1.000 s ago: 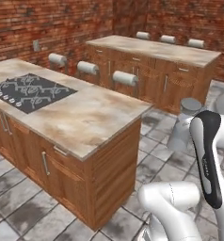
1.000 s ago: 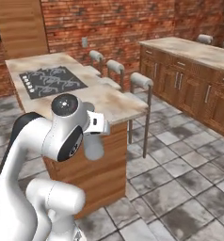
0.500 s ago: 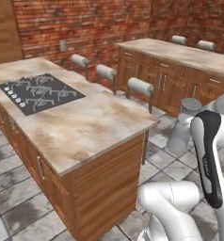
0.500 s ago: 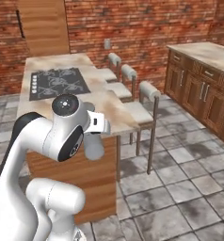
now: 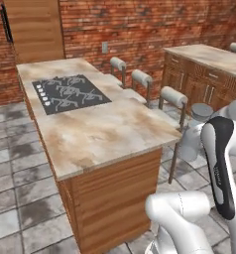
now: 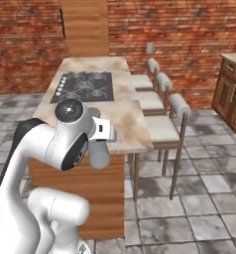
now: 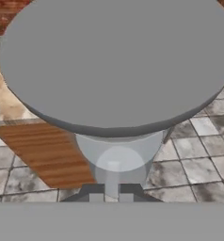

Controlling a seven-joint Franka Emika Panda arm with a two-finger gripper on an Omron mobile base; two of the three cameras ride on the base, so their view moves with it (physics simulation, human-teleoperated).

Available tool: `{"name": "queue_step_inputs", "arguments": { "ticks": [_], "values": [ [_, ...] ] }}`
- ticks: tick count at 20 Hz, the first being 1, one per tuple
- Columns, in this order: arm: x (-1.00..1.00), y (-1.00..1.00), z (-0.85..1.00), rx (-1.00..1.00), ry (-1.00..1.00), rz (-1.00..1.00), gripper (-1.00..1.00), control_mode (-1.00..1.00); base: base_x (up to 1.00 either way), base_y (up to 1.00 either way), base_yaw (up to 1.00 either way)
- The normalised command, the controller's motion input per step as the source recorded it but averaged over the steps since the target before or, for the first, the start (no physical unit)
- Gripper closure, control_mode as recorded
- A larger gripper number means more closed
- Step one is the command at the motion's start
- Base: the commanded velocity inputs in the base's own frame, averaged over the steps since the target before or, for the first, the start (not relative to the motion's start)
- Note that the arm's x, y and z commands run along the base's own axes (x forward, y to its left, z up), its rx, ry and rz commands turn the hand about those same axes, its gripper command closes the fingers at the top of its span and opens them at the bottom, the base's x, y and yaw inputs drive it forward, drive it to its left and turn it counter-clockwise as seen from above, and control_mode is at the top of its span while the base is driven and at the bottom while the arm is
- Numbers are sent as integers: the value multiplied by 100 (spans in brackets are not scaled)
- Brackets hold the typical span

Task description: Place the pitcher and cup on the dining counter for serving.

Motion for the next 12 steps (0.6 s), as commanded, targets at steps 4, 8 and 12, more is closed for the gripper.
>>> {"name": "queue_step_inputs", "arguments": {
  "ticks": [4, 8, 12],
  "values": [
    [0, 0, 0, 0, 0, 0, 100, 100, 32, -47, 46],
    [0, 0, 0, 0, 0, 0, 100, 100, 26, -48, 44],
    [0, 0, 0, 0, 0, 0, 100, 100, 21, -56, 38]
  ]
}}
